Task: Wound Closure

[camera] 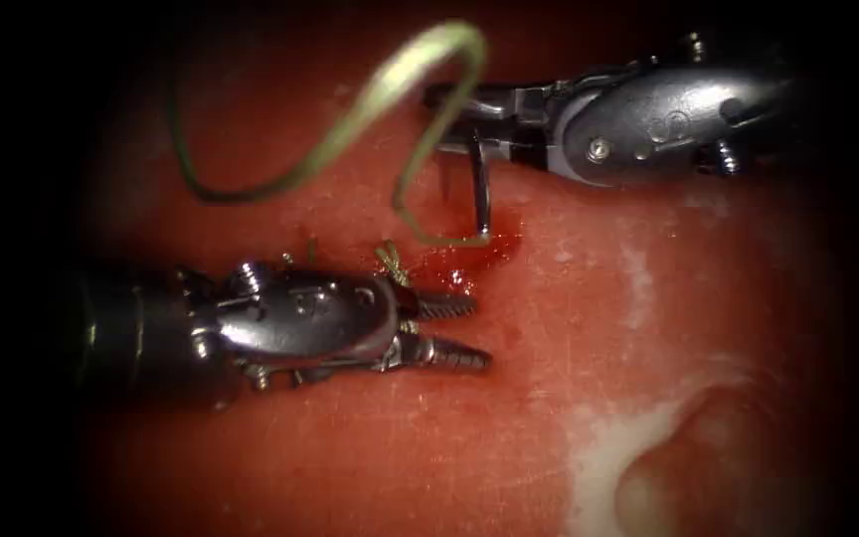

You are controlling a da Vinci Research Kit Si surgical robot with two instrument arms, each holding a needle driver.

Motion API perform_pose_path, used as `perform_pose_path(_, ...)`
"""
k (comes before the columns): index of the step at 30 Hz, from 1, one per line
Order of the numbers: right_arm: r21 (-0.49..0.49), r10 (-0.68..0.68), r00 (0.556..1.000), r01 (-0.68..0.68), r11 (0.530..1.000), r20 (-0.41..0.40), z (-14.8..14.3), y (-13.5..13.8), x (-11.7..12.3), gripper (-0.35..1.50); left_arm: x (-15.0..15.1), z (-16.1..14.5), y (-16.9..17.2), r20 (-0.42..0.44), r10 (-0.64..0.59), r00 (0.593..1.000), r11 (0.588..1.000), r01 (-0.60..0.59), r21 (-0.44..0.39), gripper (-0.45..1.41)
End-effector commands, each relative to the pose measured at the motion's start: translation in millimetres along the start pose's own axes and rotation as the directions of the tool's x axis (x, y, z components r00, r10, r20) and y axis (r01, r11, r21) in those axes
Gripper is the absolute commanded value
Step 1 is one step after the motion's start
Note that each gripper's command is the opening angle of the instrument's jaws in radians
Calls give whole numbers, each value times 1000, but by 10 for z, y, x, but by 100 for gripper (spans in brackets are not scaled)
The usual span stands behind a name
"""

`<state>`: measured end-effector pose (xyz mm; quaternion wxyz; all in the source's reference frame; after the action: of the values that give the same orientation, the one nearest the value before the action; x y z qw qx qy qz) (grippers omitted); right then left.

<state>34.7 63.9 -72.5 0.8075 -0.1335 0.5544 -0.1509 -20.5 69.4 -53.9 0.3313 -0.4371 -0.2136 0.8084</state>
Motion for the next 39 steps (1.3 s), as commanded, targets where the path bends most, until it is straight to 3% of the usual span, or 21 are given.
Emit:
perform_pose_path(1, 0, -7, 1000, 7, 1000, -3, 9, -3, 0, -35, -3, 7, 1, 1, 0, 1000, 1000, 0, -2, 27)
perform_pose_path(7, 42, -23, 1000, 23, 999, -3, 14, -21, 1, -35, -3, 6, -1, 1, 0, 1000, 1000, 0, -4, 27)
perform_pose_path(16, 63, -68, 998, 67, 996, 1, 7, -72, -9, -35, -3, 1, -4, 2, -4, 1000, 1000, 4, -9, 27)
perform_pose_path(20, 8, 49, 999, -49, 999, 24, -3, -79, -14, -35, -3, 1, -4, 2, -4, 1000, 1000, 4, -10, 27)
perform_pose_path(24, -127, 206, 978, -201, 971, 30, -1, -83, -18, -35, -3, 0, -4, 2, -4, 1000, 1000, 4, -10, 27)
perform_pose_path(33, -31, 272, 962, -271, 962, 35, 8, -102, -27, -35, -5, 0, -4, 5, -3, 1000, 1000, 3, -9, 26)
perform_pose_path(39, 45, 385, 920, -389, 920, 73, 13, -119, -33, -35, -6, -1, -4, 8, -8, 1000, 1000, 8, -9, 25)
